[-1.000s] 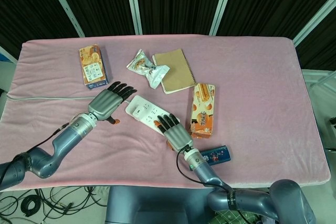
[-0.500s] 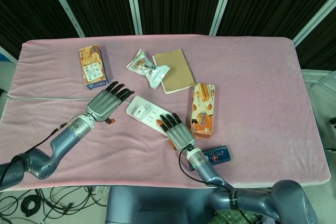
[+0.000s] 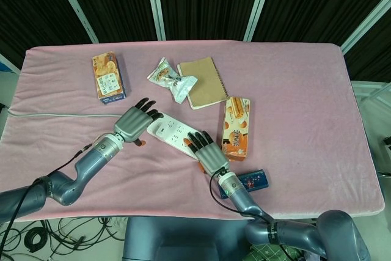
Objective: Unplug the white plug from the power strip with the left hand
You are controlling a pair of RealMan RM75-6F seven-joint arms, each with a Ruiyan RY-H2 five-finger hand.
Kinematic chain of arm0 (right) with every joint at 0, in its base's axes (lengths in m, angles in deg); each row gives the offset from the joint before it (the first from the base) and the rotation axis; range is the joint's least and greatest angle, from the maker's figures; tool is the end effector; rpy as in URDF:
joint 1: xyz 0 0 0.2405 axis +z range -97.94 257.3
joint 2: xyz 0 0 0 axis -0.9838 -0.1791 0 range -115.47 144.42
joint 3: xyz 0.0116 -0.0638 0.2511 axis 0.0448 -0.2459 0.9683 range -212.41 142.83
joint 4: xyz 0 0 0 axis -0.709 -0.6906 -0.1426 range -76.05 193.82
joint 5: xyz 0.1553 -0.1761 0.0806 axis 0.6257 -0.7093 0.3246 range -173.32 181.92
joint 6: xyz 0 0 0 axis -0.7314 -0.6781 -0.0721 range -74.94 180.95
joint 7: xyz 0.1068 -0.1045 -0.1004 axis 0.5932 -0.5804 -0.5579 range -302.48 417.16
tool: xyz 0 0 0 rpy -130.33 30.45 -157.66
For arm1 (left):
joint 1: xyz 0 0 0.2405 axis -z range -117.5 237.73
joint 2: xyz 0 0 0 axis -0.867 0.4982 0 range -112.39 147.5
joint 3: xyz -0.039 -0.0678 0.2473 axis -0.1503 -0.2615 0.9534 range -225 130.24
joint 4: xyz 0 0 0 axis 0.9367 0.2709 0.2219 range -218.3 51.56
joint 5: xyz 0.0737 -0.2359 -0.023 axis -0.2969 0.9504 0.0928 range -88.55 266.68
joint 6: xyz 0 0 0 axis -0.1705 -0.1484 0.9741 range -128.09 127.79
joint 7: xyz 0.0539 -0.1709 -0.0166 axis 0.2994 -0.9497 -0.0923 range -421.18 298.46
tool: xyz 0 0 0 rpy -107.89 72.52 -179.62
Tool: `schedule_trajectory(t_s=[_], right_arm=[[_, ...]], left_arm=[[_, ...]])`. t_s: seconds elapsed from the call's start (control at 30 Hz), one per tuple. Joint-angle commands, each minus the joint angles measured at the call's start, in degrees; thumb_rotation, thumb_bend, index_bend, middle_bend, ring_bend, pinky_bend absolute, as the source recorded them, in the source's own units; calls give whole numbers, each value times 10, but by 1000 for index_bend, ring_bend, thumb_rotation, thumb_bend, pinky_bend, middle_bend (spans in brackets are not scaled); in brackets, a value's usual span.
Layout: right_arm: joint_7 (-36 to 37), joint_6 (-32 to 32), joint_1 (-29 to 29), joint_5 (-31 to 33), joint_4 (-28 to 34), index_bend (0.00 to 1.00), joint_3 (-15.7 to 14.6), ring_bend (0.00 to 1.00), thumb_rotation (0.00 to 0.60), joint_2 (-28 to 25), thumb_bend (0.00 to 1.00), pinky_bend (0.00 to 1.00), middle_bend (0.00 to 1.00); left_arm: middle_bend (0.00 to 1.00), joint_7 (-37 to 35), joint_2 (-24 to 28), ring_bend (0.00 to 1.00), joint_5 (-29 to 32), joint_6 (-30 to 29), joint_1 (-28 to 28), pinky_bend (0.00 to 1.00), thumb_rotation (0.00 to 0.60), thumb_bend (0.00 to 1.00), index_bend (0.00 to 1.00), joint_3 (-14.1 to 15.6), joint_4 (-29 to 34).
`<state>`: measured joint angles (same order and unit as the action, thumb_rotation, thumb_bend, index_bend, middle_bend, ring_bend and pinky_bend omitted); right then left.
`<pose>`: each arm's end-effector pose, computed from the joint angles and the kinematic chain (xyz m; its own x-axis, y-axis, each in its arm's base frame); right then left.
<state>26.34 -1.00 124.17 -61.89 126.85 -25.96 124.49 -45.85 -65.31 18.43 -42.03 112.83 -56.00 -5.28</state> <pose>-0.1053 -0.3539 -0.1774 0.5897 -0.2305 0.7740 -0.7570 -0.4916 0.4304 -0.1199 0.4330 -0.0546 0.6709 0.2132 0.7102 0.6733 -0.5763 -0.4631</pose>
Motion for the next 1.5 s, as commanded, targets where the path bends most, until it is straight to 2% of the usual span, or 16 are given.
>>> schedule_trajectory(t_s=[0.03,0.3,0.63,0.8,1.5], right_arm=[[6,1,-2,-1,-5,0,0,0,600,-1,243,38,0],[23,2,-4,-8,-12,0,0,0,600,-5,244,38,0],[37,6,-6,-15,-24,0,-2,0,600,-6,244,38,0],[41,3,-8,-20,-22,0,-2,0,600,-7,244,38,0],[6,20,7,7,25,0,15,0,600,-21,245,38,0]], left_arm=[[272,3,-27,11,8,3,11,72,600,107,268,-5,-23],[296,9,-83,21,-2,-7,23,84,600,107,287,-1,-83],[370,2,-129,75,-2,-30,19,125,600,107,336,-2,-122],[390,1,-139,90,-9,-56,13,134,600,161,347,-4,-130],[385,10,-155,90,-18,-73,-1,134,600,161,346,7,-136]])
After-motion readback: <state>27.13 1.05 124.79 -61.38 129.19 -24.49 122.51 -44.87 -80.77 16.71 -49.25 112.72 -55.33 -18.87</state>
